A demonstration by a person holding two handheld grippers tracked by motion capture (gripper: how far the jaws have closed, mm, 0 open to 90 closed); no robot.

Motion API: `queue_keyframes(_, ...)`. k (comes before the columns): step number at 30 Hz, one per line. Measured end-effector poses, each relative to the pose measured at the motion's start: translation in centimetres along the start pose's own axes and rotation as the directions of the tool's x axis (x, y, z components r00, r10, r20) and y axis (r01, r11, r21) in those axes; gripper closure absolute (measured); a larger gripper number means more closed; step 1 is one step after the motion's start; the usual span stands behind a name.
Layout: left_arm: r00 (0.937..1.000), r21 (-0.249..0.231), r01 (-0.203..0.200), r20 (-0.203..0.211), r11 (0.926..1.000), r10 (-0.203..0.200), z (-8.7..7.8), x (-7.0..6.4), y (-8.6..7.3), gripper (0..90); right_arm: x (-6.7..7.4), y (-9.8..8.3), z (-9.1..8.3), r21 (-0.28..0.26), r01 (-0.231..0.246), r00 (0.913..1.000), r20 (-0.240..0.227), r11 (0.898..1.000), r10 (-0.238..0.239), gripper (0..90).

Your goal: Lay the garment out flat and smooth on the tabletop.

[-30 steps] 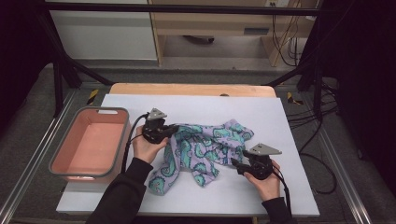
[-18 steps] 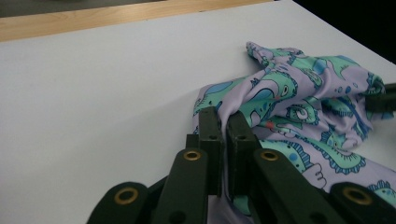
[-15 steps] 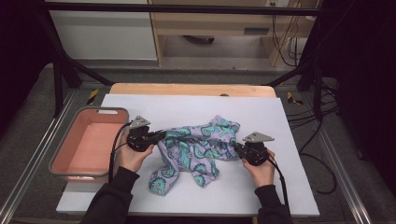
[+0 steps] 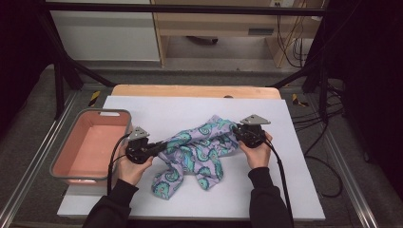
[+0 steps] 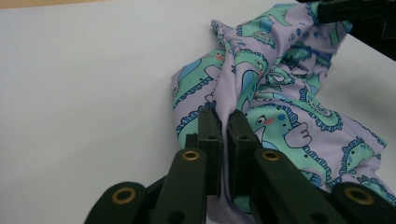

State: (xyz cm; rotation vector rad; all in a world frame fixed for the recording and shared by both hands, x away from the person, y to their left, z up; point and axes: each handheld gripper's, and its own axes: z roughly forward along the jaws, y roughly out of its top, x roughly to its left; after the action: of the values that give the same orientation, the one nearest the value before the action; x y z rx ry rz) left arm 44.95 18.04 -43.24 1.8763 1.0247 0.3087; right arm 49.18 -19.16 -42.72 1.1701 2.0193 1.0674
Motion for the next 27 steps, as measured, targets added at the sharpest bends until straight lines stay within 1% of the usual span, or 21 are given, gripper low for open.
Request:
queue_keyframes(1, 1.0, 0.002, -0.003, -0.002, 1.0, 0.003, 0.1, 0.0, -0.1, 85.1, 0.1, -0.1, -0.4, -0.016, 0.0, 1.0, -0.004, 1.0, 0.0, 61.1)
queue_keyframes(3, 0.9999, 0.007, -0.005, -0.012, 1.0, 0.005, 0.4, -0.1, -0.2, 84.7, 0.7, -0.4, -1.2, -0.022, -0.013, 0.9989, -0.046, 1.0, 0.012, 49.6)
queue_keyframes(4, 0.9999, 0.012, -0.008, -0.014, 0.9999, 0.008, 0.5, -0.1, -0.3, 84.6, 1.1, -0.6, -1.6, -0.031, -0.006, 0.9979, -0.065, 1.0, 0.004, 46.5)
queue_keyframes(5, 0.9998, 0.012, -0.009, -0.016, 0.9999, 0.009, 0.5, -0.1, -0.4, 84.6, 1.5, -0.8, -2.1, -0.024, -0.006, 0.9956, -0.093, 1.0, 0.004, 44.2)
queue_keyframes(7, 0.9998, 0.016, -0.011, -0.018, 0.9998, 0.011, 0.6, -0.1, -0.5, 84.4, 2.5, -1.5, -2.6, -0.014, 0.008, 0.9895, -0.144, 1.0, -0.01, 41.3)
queue_keyframes(9, 0.9996, 0.018, -0.018, -0.021, 0.9997, 0.018, 0.6, -0.1, -0.5, 84.4, 3.4, -2.5, -2.9, 0.007, 0.018, 0.9803, -0.197, 1.0, -0.016, 39.7)
queue_keyframes(10, 0.9997, 0.02, -0.015, -0.018, 0.9997, 0.016, 0.7, 0.0, -0.5, 84.4, 3.7, -3.0, -2.9, 0.023, 0.012, 0.9756, -0.219, 1.0, -0.007, 39.4)
queue_keyframes(12, 0.9997, 0.022, -0.016, -0.02, 0.9996, 0.016, 0.7, 0.0, -0.5, 84.1, 4.3, -3.7, -2.7, 0.058, 0.022, 0.9678, -0.252, 0.998, -0.006, 38.5)
queue_keyframes(14, 0.9997, 0.024, -0.015, -0.017, 0.9996, 0.015, 0.7, 0.0, -0.5, 83.6, 4.9, -4.2, -2.4, 0.073, 0.022, 0.9617, -0.274, 0.997, -0.001, 38.5)
queue_keyframes(16, 0.9997, 0.022, -0.015, -0.017, 0.9996, 0.016, 0.7, 0.0, -0.5, 83.2, 5.5, -4.5, -2.0, 0.086, 0.016, 0.9528, -0.304, 0.996, 0.011, 38.1)
queue_keyframes(18, 0.9998, 0.024, -0.008, -0.015, 0.9997, 0.009, 0.7, 0.1, -0.6, 83.2, 6.2, -4.8, -1.5, 0.103, 0.021, 0.9474, -0.32, 0.995, 0.013, 38.2)
queue_keyframes(19, 0.9998, 0.026, -0.011, -0.017, 0.9996, 0.012, 0.8, 0.1, -0.6, 83.2, 6.5, -5.0, -1.1, 0.11, 0.026, 0.9458, -0.325, 0.994, 0.011, 38.8)
queue_keyframes(21, 0.9999, 0.027, -0.008, -0.015, 0.9996, 0.008, 0.8, 0.1, -0.6, 83.2, 7.1, -5.4, -0.6, 0.135, 0.025, 0.9419, -0.335, 0.99, 0.022, 40.7)
queue_keyframes(23, 0.9999, 0.026, -0.007, -0.014, 0.9996, 0.008, 0.8, 0.1, -0.6, 83.2, 7.5, -5.6, -0.3, 0.137, 0.019, 0.9398, -0.34, 0.99, 0.029, 46.8)
queue_keyframes(24, 0.9999, 0.025, -0.008, -0.013, 0.9997, 0.009, 0.8, 0.1, -0.5, 83.2, 7.5, -5.7, -0.2, 0.134, 0.022, 0.9381, -0.346, 0.991, 0.025, 50.2)
queue_keyframes(26, 0.9999, 0.023, -0.006, -0.01, 0.9997, 0.006, 0.8, 0.1, -0.5, 83.2, 7.7, -5.8, -0.1, 0.142, 0.03, 0.9362, -0.351, 0.989, 0.022, 59.7)
queue_keyframes(27, 0.9999, 0.022, -0.004, -0.01, 0.9998, 0.004, 0.7, 0.1, -0.5, 83.2, 7.8, -5.8, -0.1, 0.143, 0.033, 0.9339, -0.357, 0.989, 0.02, 66.5)
